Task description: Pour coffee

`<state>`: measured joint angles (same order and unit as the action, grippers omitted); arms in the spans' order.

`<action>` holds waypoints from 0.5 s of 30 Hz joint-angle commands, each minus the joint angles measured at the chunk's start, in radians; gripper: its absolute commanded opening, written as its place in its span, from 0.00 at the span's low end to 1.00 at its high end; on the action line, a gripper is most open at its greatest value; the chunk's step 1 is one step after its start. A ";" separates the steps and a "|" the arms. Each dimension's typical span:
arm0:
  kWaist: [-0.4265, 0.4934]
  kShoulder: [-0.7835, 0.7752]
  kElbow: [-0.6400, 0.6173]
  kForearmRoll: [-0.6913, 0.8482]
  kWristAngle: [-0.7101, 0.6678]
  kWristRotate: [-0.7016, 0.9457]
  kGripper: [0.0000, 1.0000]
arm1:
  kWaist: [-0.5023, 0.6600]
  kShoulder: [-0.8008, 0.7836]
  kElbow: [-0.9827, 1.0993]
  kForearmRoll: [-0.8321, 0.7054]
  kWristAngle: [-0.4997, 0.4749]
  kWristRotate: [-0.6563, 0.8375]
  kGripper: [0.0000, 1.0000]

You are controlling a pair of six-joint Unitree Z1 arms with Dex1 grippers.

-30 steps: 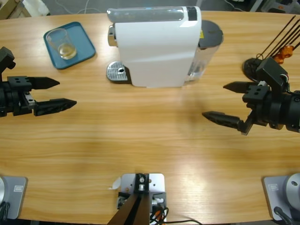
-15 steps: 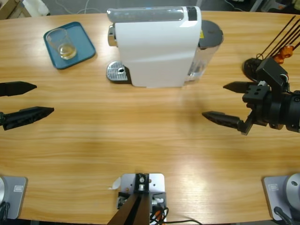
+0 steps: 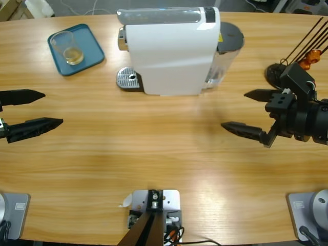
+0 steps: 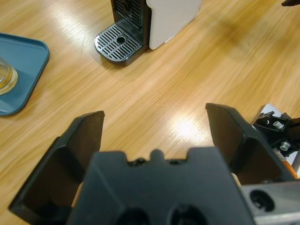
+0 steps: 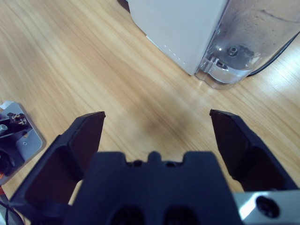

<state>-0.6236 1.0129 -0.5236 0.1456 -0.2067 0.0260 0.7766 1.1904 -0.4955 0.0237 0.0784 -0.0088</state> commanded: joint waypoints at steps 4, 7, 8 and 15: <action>-0.008 0.026 0.030 -0.011 -0.017 -0.004 0.93 | 0.009 -0.003 0.002 0.013 0.012 -0.014 1.00; -0.008 0.030 0.030 -0.011 -0.016 -0.004 0.93 | 0.009 -0.005 0.003 0.013 0.012 -0.015 1.00; -0.008 0.030 0.030 -0.011 -0.015 -0.004 0.93 | 0.009 -0.005 0.003 0.013 0.013 -0.016 1.00; -0.008 0.048 0.026 -0.014 -0.016 -0.004 0.94 | 0.009 -0.003 0.003 0.013 0.011 -0.017 1.00</action>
<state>-0.6236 1.0240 -0.5236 0.1454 -0.2067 0.0260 0.7766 1.1903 -0.4955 0.0237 0.0784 -0.0128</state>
